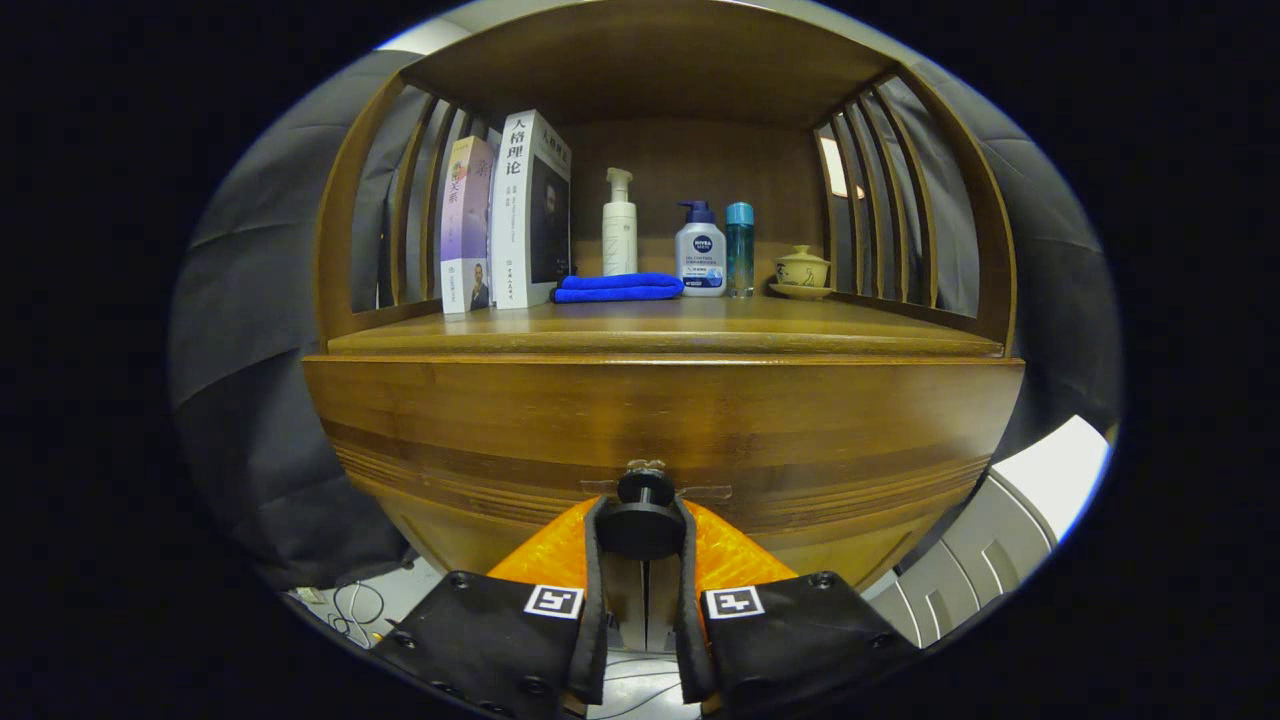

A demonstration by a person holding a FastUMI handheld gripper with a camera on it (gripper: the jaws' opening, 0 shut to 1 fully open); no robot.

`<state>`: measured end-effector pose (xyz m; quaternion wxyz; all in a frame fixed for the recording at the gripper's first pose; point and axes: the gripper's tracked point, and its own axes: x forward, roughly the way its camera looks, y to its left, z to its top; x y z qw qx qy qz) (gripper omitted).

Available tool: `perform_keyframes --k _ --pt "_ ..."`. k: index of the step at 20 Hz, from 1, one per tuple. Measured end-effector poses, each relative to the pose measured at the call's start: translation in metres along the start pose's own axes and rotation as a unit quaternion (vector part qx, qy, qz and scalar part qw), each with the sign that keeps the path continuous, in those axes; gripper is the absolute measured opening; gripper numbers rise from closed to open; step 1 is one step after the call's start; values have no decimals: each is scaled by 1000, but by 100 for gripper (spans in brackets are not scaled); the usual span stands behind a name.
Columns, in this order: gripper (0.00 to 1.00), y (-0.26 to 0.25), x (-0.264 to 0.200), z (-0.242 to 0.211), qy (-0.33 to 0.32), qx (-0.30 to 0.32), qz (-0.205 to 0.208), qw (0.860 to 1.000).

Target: Pull open the drawer, take out the items inside it, and place them on the countertop above the cabinet.

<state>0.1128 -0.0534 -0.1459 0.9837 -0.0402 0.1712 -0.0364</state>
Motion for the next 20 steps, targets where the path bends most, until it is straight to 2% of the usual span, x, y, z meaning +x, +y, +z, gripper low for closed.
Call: perform_keyframes --k 20 --pt "31 4 -88 -28 11 -26 24 999"
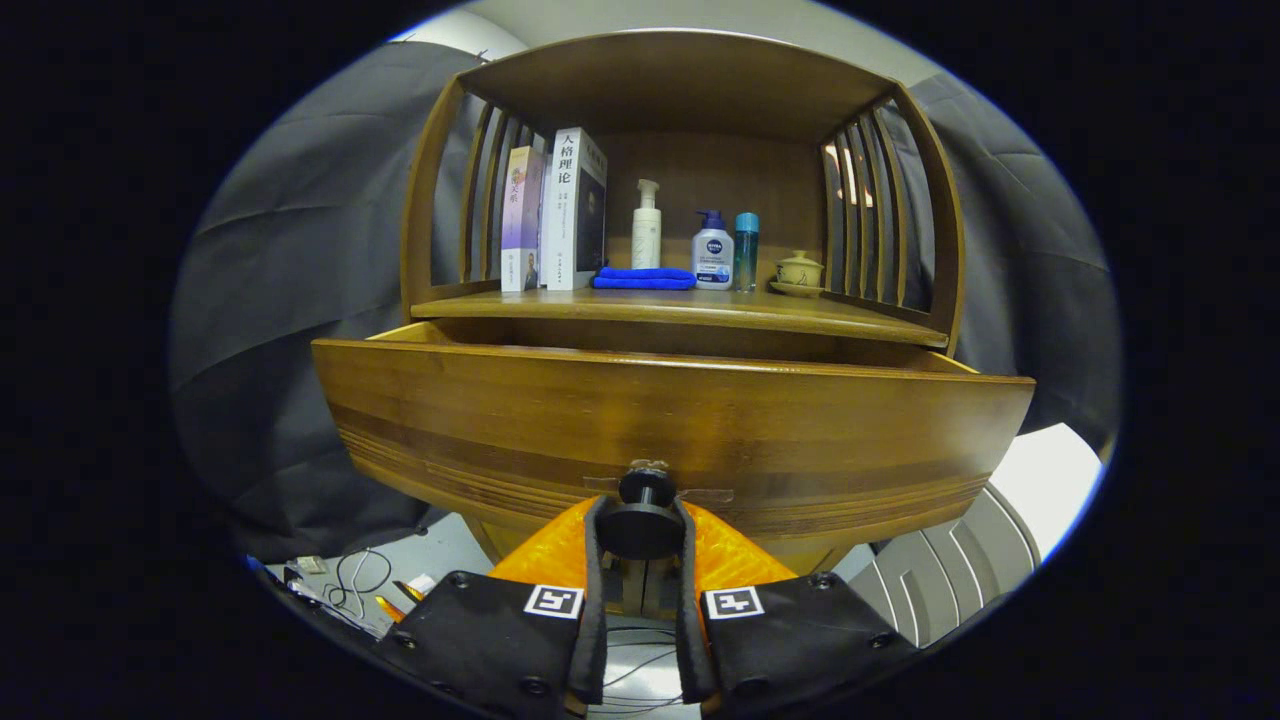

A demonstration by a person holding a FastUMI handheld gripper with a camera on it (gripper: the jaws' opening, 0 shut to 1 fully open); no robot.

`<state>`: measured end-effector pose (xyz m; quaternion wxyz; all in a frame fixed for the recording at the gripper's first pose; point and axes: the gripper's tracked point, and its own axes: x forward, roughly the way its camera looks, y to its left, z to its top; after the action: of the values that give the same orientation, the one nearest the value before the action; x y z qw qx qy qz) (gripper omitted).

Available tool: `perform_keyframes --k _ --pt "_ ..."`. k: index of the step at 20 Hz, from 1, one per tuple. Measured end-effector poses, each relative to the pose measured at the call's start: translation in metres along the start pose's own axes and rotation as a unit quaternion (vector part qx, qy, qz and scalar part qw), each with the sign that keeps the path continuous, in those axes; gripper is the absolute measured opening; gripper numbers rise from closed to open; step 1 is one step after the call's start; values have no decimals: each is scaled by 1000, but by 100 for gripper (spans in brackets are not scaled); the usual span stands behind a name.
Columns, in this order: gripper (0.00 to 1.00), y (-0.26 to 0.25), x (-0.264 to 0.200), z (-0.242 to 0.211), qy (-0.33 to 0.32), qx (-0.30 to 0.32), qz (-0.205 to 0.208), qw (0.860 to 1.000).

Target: Pull open the drawer, take out the items inside it, and place them on the countertop above the cabinet.

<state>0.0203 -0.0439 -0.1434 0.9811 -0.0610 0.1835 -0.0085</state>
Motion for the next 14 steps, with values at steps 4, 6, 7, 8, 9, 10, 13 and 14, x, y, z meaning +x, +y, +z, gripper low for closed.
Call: perform_keyframes --k 4,6,7,8,9,10,13,14 --pt "30 2 -15 -6 1 -1 4 1000" --pt "31 2 -24 -12 2 -7 8 1000" --pt "30 3 -28 -15 4 -8 9 1000" --pt "31 3 -32 -19 6 -11 10 1000" --pt "30 4 -36 -24 10 -16 11 1000" --pt "30 4 -40 -22 2 -23 10 1000" --pt "30 5 -50 -30 9 -31 14 999" --pt "30 5 -52 -29 6 -29 14 999"
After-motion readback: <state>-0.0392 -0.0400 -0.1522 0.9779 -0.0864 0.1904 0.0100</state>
